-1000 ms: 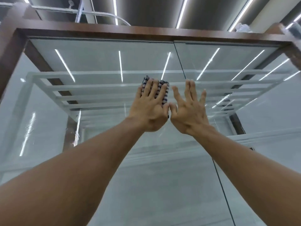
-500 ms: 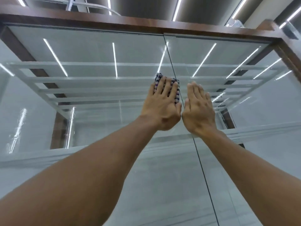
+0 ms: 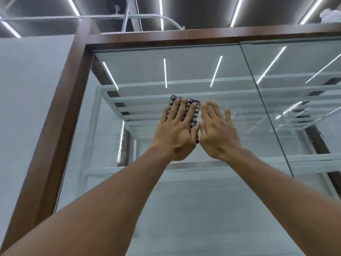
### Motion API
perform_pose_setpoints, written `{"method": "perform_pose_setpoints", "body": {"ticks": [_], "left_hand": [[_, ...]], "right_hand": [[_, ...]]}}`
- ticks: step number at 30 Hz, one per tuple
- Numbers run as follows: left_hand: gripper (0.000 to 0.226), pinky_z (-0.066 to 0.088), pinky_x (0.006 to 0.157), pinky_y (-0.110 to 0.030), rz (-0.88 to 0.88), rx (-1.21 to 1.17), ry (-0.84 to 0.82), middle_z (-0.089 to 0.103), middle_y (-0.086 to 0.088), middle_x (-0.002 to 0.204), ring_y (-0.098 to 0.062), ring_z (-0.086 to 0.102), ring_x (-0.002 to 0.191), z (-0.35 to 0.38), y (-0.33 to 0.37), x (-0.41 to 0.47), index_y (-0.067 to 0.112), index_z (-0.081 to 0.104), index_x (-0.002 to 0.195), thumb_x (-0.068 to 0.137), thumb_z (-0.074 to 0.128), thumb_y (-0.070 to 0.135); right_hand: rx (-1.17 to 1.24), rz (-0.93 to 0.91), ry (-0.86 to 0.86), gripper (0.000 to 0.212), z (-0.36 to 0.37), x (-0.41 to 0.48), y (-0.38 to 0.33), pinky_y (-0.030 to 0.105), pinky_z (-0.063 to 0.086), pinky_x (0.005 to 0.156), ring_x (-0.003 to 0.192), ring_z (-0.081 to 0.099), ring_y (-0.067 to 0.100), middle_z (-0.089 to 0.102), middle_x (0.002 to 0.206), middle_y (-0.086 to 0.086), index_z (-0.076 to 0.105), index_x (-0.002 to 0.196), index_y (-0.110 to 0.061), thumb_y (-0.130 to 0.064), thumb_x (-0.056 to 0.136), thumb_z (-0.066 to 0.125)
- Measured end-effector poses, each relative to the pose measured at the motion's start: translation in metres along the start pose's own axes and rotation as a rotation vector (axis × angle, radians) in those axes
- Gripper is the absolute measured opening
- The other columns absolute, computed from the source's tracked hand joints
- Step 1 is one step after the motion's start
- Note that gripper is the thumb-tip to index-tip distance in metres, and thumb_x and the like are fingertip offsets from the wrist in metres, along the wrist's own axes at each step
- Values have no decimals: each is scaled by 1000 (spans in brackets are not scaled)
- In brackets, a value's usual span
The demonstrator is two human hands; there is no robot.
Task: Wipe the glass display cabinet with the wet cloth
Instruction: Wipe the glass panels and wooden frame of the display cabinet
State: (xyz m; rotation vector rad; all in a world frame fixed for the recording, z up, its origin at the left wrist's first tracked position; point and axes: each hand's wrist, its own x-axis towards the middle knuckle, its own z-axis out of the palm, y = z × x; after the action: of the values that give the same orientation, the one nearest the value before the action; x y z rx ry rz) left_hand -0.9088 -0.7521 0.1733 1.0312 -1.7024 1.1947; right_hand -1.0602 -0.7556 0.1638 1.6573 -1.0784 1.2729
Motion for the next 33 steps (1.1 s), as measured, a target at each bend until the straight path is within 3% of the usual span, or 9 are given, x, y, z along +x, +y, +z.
{"method": "perform_pose_setpoints", "body": {"ticks": [5,11,16,21,25,29,33], "left_hand": [[71,-19,126,-37,-82,-12,11,-22,0,171,-14,-27,155,-15,-60,-29,26,-12,162,99,8,53],[73,-21,124,-32,-225,-21,62,-20,4,171,-10,-25,155,-31,-140,-61,27,-9,164,98,12,53],[74,-16,127,-36,-287,1,55,-18,2,172,-10,-24,156,-40,-184,-94,24,-9,164,99,10,53],[75,-23,123,-34,-380,-59,89,-24,1,170,-12,-29,154,-31,-145,-115,26,-13,163,98,10,54],[70,-19,126,-36,-109,-28,33,-24,1,170,-12,-29,154,-20,-94,-81,29,-16,160,100,13,53],[68,-20,125,-37,-207,-45,65,-21,-3,171,-16,-25,156,-13,-53,-44,26,-11,163,105,16,49],[71,-19,126,-37,7,20,-15,-24,-2,170,-15,-28,155,-4,-22,-56,26,-13,162,101,12,52]], "right_hand": [[-31,-76,4,79,20,8,-64,54,-10,126,158,-12,22,-6,171,9,0,162,-12,-46,90,-6],[-47,-76,23,63,40,20,-107,62,-6,124,158,-11,25,-8,171,10,-1,162,-9,-30,106,20],[-45,-105,27,61,42,18,-103,63,-7,124,158,-12,24,-8,171,9,3,163,-17,-35,105,14],[-45,-159,-18,68,38,3,-99,58,-12,125,158,-14,23,-10,171,8,0,163,-19,-41,99,8],[-41,-212,-25,70,32,-7,-83,52,-9,127,158,-11,22,-6,171,9,4,164,-18,-41,98,6],[-23,-135,7,65,26,-14,-53,46,-16,124,158,-11,21,-5,172,8,6,163,-22,-40,101,11],[-45,-83,11,66,11,-24,-13,49,-12,127,158,-11,21,-6,171,10,5,163,-22,-41,100,12]]}}
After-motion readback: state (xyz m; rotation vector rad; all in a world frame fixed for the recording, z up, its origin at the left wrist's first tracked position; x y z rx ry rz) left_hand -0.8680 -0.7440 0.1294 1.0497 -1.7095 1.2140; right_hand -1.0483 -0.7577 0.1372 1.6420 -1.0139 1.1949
